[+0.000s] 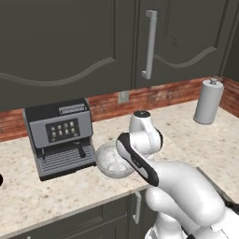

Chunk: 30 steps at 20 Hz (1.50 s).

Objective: Clear the mugs and bowl far away from the sink.

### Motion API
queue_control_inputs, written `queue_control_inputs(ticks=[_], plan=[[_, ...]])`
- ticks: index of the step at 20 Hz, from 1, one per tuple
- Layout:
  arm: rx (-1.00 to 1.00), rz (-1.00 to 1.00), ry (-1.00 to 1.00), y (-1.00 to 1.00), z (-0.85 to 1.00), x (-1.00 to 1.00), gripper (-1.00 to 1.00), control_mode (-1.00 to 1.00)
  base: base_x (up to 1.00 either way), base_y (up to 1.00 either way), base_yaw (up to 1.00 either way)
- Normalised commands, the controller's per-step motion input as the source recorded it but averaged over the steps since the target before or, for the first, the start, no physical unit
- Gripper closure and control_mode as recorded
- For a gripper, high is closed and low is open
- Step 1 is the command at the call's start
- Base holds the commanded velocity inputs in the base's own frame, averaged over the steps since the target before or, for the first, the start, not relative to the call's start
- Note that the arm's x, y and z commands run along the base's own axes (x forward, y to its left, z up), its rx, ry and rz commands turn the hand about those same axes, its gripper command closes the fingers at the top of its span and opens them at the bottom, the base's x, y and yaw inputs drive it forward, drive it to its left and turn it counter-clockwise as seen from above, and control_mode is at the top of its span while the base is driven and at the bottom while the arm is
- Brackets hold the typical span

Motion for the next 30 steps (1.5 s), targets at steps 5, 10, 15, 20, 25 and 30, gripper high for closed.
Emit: queue_control_inputs(ticks=[5,10,15,20,25,30], plan=[[0.00,0.02,-0.20,-0.17,0.60,-0.40,-1.00,-1.00,0.00,0.00,0.00],[0.00,0.04,-0.20,-0.15,0.60,-0.35,-1.00,-1.00,0.00,0.00,0.00],[0.05,0.03,-0.13,-0.17,0.45,-0.37,-1.00,-1.00,0.00,0.00,0.00],[0.05,0.02,-0.08,-0.17,0.41,-0.47,-1.00,-1.00,0.00,0.00,0.00],[0.09,0.01,-0.03,-0.19,0.71,-0.56,-1.00,-1.00,0.00,0.00,0.00],[0.13,0.00,0.00,-0.32,0.73,-0.79,-1.00,-1.00,0.00,0.00,0.00]])
